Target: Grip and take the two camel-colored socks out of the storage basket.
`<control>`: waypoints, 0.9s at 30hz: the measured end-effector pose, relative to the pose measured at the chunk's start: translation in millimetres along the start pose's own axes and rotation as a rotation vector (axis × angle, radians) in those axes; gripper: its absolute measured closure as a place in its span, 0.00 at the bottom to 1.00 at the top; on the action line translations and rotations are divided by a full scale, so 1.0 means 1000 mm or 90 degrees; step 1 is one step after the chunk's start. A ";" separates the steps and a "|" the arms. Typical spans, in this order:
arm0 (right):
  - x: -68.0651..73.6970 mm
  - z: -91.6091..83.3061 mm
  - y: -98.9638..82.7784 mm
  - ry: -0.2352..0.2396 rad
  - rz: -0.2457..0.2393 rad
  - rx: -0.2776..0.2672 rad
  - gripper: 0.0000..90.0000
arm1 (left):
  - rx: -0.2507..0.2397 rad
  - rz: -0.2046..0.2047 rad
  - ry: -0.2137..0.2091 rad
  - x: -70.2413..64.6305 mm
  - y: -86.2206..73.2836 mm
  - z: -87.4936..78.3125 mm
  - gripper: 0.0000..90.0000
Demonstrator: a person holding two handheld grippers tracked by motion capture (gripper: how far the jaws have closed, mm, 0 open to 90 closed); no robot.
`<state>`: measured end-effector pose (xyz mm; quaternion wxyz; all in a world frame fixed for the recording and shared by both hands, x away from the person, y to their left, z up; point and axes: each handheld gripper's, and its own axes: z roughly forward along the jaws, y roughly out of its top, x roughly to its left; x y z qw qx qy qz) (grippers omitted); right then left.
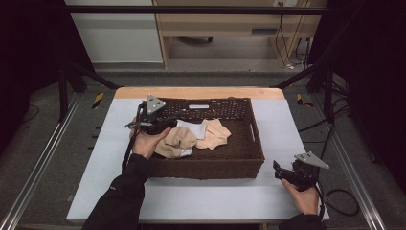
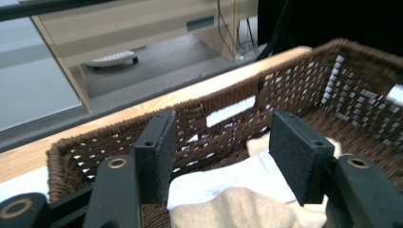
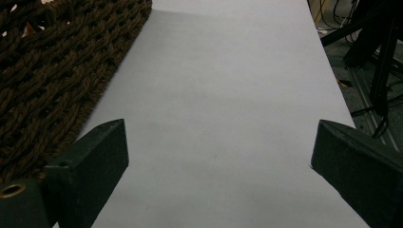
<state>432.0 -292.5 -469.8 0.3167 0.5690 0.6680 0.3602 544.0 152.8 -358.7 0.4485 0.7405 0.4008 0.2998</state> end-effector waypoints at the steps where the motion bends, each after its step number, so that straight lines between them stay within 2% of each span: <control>1: 0.000 0.000 0.000 0.000 0.001 -0.001 0.06 | 0.009 -0.001 -0.002 0.000 -0.003 0.005 0.44; 8: 0.000 0.000 0.000 0.002 0.001 0.002 0.06 | 0.031 0.000 -0.004 -0.002 -0.014 0.017 0.42; 12: 0.000 0.000 0.000 0.001 0.001 0.002 0.06 | 0.057 -0.014 -0.014 -0.003 -0.026 0.026 0.42; 15: 0.000 0.001 0.000 0.002 0.001 0.004 0.06 | 0.072 -0.008 -0.015 -0.005 -0.030 0.030 0.42; 17: 0.000 0.001 0.000 0.002 0.001 0.005 0.06 | 0.084 -0.007 -0.017 -0.006 -0.033 0.032 0.42; 22: 0.000 0.001 0.000 0.001 0.002 0.006 0.06 | 0.103 -0.023 -0.022 -0.006 -0.038 0.035 0.42; 23: 0.000 0.001 0.000 0.001 0.000 0.006 0.06 | 0.116 -0.022 -0.021 -0.005 -0.040 0.037 0.42; 27: 0.000 0.001 0.000 0.000 0.000 0.007 0.06 | 0.123 -0.024 -0.021 -0.006 -0.043 0.038 0.43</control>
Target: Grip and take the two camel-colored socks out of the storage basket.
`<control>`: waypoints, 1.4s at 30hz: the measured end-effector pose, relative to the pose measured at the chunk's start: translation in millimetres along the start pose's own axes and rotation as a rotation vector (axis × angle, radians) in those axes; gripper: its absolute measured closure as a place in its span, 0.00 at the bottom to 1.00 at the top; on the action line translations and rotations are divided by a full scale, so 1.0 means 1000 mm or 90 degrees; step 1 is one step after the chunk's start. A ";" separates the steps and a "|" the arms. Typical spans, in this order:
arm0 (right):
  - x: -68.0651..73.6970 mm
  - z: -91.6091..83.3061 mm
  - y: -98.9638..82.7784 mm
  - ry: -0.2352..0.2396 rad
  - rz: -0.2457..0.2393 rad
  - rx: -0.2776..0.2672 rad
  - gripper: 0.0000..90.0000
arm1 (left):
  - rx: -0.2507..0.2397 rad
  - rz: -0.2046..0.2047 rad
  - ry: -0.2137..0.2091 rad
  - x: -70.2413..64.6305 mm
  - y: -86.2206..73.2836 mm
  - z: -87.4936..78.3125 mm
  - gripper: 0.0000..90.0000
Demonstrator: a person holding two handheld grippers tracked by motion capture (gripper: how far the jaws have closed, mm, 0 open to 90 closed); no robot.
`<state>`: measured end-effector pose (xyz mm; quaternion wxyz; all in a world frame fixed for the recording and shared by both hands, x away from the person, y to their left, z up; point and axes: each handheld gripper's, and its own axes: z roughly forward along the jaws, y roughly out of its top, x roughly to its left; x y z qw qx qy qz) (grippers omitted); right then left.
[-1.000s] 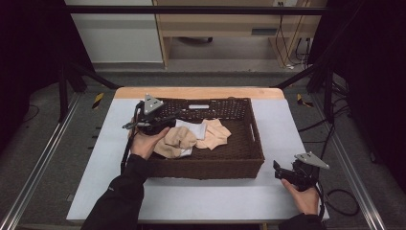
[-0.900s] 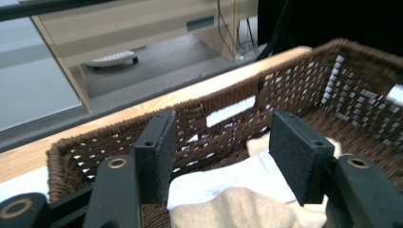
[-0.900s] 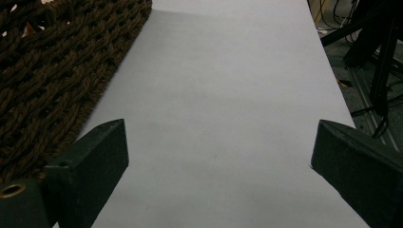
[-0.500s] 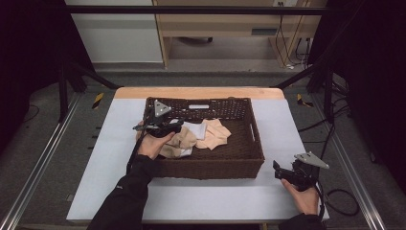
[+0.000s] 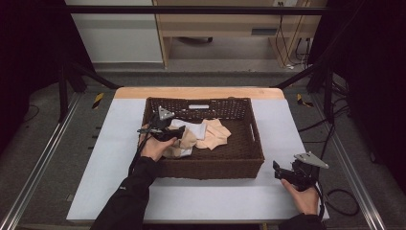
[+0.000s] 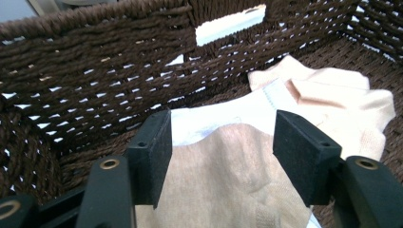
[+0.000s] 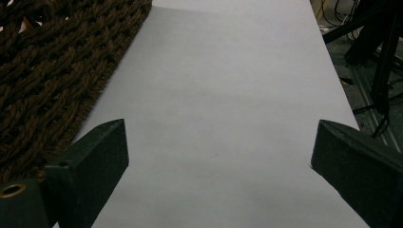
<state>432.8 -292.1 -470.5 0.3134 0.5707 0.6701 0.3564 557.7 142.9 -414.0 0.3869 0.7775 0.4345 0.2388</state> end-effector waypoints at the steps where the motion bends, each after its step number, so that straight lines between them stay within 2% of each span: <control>1: 0.000 0.000 0.000 0.000 -0.001 0.000 0.06 | 0.012 0.007 -0.001 -0.001 -0.001 0.001 0.43; 3: 0.000 0.000 0.000 0.000 -0.002 0.000 0.06 | 0.017 0.009 -0.001 -0.003 -0.001 0.003 0.44; 9: 0.000 0.000 0.000 0.000 -0.002 0.001 0.06 | 0.061 0.018 -0.006 -0.007 -0.005 0.008 0.46; 11: 0.000 0.000 0.000 0.000 -0.001 0.002 0.06 | 0.065 0.019 -0.006 -0.008 -0.005 0.009 0.47; 18: 0.000 0.000 0.000 -0.001 0.000 0.003 0.06 | 0.099 0.045 -0.004 -0.011 -0.008 0.014 0.51; 23: 0.000 0.001 0.000 0.001 -0.001 0.004 0.06 | 0.124 0.035 -0.011 -0.011 -0.009 0.017 0.62; 29: 0.000 0.001 0.000 0.002 0.000 0.006 0.06 | 0.141 0.033 -0.022 -0.010 -0.008 0.016 0.82; 33: 0.000 0.000 0.000 0.001 0.000 0.006 0.06 | 0.133 0.035 -0.023 -0.010 -0.006 0.013 0.92; 37: -0.001 0.000 0.000 0.001 0.001 0.006 0.06 | 0.126 0.037 -0.027 -0.010 -0.005 0.010 0.94; 42: -0.001 -0.001 0.000 -0.001 0.001 0.004 0.06 | 0.082 0.021 -0.040 -0.007 -0.003 0.003 0.95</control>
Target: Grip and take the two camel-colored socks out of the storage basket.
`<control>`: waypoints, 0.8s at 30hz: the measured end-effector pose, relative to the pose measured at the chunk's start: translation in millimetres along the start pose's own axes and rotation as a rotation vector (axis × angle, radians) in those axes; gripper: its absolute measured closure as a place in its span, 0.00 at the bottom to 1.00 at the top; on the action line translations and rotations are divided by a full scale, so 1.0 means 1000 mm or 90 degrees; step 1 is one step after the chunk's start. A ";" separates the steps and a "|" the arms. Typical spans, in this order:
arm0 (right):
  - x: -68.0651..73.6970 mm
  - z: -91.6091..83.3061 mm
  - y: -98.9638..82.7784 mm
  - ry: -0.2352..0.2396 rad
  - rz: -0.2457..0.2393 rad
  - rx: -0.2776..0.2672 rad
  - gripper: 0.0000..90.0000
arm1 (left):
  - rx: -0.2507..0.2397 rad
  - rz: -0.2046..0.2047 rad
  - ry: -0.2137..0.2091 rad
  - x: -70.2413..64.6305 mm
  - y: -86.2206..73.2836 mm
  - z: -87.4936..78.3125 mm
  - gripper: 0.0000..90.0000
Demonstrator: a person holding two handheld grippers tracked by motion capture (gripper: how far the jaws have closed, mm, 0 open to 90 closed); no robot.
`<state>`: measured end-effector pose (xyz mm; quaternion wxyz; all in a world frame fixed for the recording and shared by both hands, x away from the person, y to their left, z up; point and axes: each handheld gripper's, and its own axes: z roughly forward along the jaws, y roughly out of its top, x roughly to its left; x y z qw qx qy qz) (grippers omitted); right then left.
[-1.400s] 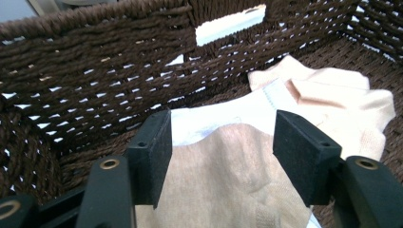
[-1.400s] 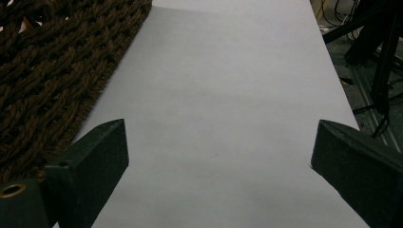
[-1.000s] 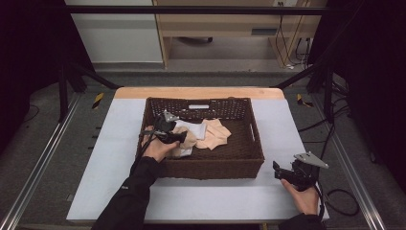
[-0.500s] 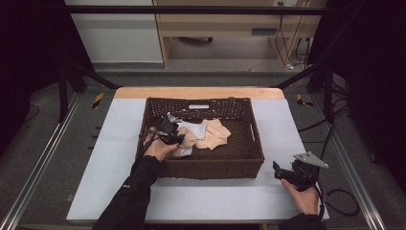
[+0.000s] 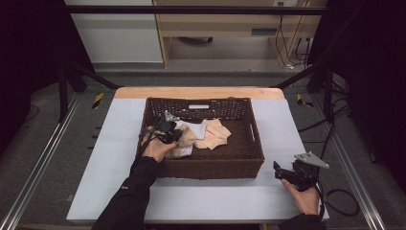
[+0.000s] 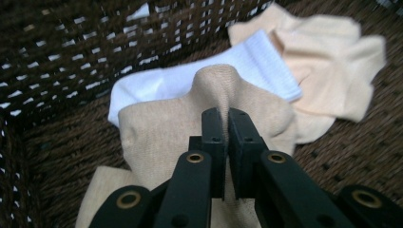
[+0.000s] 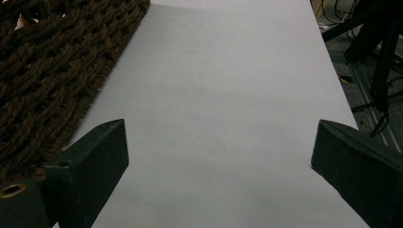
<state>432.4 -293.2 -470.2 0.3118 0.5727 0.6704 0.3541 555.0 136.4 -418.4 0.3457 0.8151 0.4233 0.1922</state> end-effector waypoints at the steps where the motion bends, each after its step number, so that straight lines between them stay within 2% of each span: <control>1: 0.000 0.000 0.000 0.000 0.000 0.000 0.06 | -0.011 -0.003 -0.002 0.001 0.000 -0.002 0.95; 4: 0.000 0.000 0.000 -0.001 -0.002 0.001 0.06 | -0.038 -0.013 -0.008 0.001 0.001 -0.006 0.95; 11: 0.000 0.000 0.000 0.000 0.002 -0.001 0.06 | -0.141 -0.024 -0.014 0.001 0.009 -0.025 0.95; 17: -0.001 -0.001 0.000 0.000 0.005 -0.001 0.06 | -0.213 -0.027 -0.013 0.001 0.019 -0.045 0.95; 24: -0.002 -0.001 0.000 -0.001 0.008 -0.002 0.06 | -0.257 -0.024 -0.024 -0.003 0.030 -0.066 0.95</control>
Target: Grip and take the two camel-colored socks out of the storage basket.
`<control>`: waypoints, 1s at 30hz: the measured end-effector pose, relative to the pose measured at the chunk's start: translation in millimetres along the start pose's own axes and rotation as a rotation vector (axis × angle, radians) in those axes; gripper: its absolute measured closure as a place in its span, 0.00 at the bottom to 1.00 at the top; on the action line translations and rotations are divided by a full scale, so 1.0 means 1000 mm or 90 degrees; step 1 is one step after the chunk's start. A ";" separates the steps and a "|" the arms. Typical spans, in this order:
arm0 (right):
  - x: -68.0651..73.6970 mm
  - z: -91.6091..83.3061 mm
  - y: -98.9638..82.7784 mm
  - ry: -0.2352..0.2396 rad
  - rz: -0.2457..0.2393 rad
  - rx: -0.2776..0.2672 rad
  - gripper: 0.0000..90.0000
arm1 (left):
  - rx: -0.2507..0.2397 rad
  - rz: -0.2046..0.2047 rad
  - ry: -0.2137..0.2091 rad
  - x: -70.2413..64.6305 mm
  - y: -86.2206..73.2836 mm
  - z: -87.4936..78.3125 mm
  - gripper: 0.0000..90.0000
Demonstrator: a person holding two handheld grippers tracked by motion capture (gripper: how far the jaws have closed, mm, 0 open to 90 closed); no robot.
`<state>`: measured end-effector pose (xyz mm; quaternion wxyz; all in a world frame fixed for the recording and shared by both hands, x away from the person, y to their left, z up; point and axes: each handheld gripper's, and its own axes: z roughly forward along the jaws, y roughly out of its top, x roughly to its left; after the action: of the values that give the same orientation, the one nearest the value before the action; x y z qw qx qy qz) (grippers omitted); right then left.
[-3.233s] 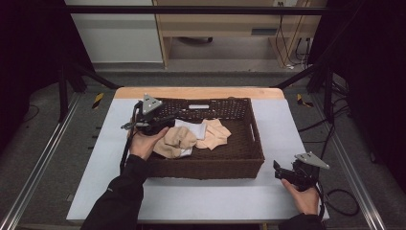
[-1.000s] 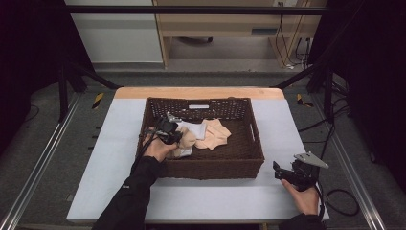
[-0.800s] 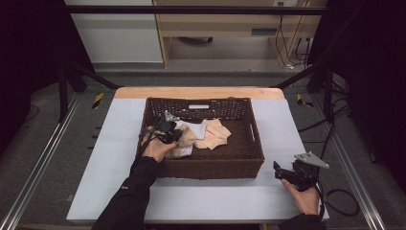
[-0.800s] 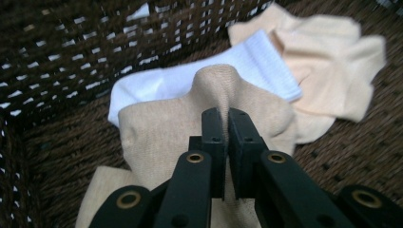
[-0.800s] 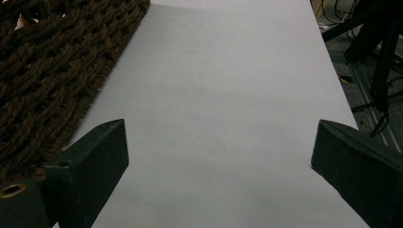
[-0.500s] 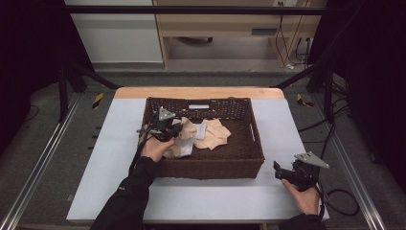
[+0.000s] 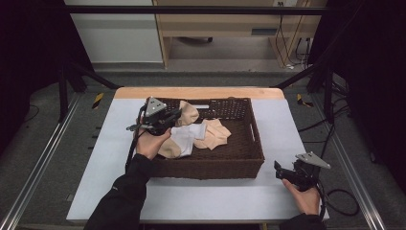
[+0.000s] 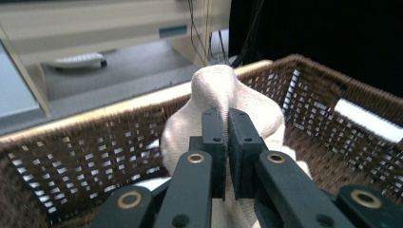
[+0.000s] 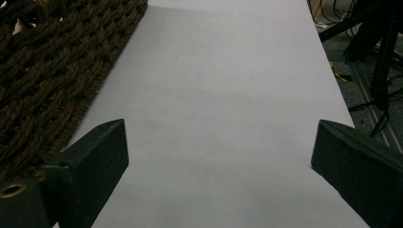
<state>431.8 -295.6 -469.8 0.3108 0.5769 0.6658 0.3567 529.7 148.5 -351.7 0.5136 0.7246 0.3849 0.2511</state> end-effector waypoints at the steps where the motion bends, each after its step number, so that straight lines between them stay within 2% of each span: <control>1: 0.000 0.000 0.000 0.000 0.001 -0.001 0.06 | -0.005 0.000 -0.002 -0.001 0.002 -0.003 0.95; 18: -0.001 -0.002 0.000 0.004 0.002 -0.017 0.06 | -0.061 -0.006 0.001 0.008 0.016 -0.062 0.95; 30: -0.001 -0.003 0.000 0.003 0.000 -0.021 0.06 | -0.085 -0.022 0.031 0.032 0.012 -0.104 0.95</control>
<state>429.8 -296.9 -468.4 0.3186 0.5707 0.6609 0.3689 472.6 229.4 -305.9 0.5554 0.6757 0.3925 0.2845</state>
